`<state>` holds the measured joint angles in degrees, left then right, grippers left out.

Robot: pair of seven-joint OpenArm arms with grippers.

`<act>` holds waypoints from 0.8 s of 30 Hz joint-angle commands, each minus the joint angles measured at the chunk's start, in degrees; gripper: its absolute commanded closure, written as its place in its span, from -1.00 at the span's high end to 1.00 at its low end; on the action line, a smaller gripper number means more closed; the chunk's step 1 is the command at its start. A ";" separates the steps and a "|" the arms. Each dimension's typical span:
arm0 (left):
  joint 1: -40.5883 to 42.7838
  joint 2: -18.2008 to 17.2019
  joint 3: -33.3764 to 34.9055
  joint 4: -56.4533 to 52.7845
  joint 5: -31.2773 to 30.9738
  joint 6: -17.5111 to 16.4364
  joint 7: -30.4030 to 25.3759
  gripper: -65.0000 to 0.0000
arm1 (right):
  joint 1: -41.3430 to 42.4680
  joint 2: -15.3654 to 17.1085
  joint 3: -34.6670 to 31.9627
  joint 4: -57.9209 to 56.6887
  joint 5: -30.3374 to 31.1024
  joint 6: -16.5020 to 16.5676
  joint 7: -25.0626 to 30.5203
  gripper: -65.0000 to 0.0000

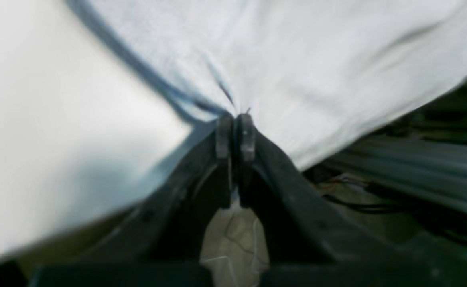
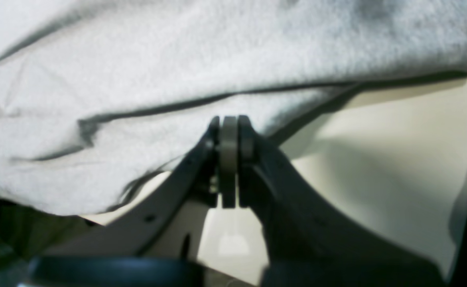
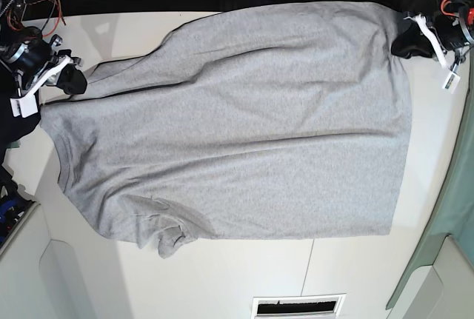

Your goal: Layout the t-shirt on the table in an organized manner, then fold the t-shirt properly

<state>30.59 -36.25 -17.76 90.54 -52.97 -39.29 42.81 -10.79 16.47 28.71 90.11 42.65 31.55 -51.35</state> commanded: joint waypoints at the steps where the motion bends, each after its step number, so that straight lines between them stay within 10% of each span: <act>1: 0.22 -1.22 -1.22 2.12 -2.14 -0.71 0.28 -1.00 | 0.44 0.85 0.98 1.03 1.86 0.42 0.68 -1.00; 20: -0.09 -2.82 -11.08 5.27 -6.10 -0.71 0.55 -1.00 | -1.03 0.50 3.52 2.67 0.81 1.25 0.26 -1.00; 24: -0.09 -2.80 -11.08 5.27 -6.05 -0.71 0.57 -1.00 | -5.27 0.48 2.93 2.67 0.37 1.22 2.25 -0.17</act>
<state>30.61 -37.78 -28.25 95.00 -58.08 -39.33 44.58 -16.19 16.03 31.22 92.03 42.09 32.21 -49.95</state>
